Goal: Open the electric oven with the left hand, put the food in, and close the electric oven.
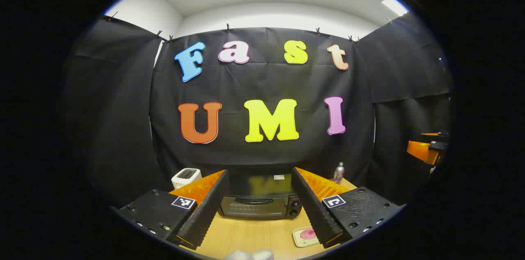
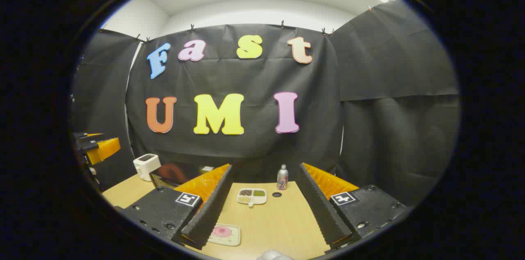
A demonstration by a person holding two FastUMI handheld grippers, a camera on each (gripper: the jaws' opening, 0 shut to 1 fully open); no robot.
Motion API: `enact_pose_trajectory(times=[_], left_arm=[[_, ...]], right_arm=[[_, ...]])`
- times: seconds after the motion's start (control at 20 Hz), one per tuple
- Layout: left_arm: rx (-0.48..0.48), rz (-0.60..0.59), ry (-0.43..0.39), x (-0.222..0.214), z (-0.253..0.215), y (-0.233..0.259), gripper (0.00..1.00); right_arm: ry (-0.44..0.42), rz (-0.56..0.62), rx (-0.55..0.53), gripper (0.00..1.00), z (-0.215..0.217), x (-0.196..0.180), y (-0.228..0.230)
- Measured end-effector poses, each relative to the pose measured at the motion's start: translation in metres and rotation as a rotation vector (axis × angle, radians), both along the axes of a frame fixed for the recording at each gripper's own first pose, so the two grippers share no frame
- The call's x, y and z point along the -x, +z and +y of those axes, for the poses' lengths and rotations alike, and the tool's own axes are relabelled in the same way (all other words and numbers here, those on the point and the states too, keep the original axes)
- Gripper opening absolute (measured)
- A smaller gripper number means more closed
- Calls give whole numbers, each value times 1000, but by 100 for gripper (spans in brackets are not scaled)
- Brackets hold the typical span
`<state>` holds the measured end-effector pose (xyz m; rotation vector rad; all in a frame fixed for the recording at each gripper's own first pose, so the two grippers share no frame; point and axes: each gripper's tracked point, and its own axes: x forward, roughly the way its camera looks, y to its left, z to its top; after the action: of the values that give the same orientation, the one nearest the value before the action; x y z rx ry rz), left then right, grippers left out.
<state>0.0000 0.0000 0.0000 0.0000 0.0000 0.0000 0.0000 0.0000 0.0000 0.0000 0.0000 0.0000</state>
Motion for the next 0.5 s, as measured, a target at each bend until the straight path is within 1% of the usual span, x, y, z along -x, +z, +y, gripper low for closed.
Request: enact_pose_trajectory(times=[0.2, 0.5], left_arm=[[2, 1, -5, 1, 2, -2, 96], [6, 10, -9, 3, 5, -6, 96]], right_arm=[[-2, -5, 36, 96, 4, 7, 2], [-5, -16, 47, 96, 6, 13, 5]])
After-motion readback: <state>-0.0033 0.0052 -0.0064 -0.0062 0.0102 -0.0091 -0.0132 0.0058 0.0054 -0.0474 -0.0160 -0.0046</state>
